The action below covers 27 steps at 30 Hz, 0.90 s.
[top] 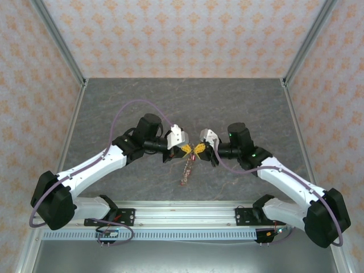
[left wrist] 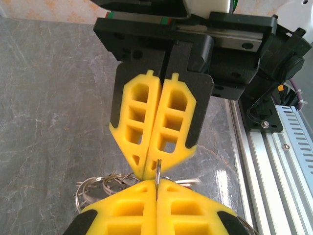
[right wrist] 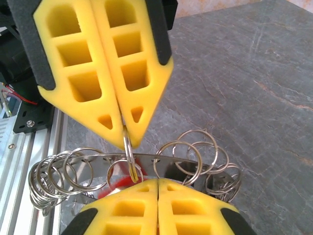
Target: Put the keys on the keyring
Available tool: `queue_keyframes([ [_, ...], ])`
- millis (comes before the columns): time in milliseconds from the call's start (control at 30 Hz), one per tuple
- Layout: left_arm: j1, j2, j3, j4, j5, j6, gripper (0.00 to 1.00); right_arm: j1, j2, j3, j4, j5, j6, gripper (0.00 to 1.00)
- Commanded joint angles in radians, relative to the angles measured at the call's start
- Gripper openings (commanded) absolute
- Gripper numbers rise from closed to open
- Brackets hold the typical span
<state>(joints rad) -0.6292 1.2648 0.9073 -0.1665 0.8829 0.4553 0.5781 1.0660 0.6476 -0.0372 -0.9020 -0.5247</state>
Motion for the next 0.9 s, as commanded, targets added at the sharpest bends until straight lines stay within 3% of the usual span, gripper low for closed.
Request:
queue_keyframes([
  [0, -0.007, -0.032, 0.016, 0.078, 0.012, -0.021, 0.00, 0.022, -0.018, -0.012, 0.032, 0.026, 0.007, 0.09],
  [200, -0.008, -0.038, 0.018, 0.059, -0.008, -0.011, 0.00, 0.022, -0.122, -0.031, 0.018, 0.203, -0.030, 0.12],
  [500, -0.010, -0.029, 0.035, 0.014, -0.031, 0.008, 0.00, 0.022, -0.114, -0.028, 0.013, 0.071, -0.011, 0.14],
  [667, -0.015, -0.030, 0.062, -0.084, -0.142, 0.040, 0.00, 0.024, -0.113, -0.045, 0.051, 0.213, -0.009, 0.18],
  [867, -0.012, -0.053, 0.138, -0.331, -0.344, 0.170, 0.00, 0.024, -0.177, -0.096, 0.148, 0.406, -0.002, 0.21],
])
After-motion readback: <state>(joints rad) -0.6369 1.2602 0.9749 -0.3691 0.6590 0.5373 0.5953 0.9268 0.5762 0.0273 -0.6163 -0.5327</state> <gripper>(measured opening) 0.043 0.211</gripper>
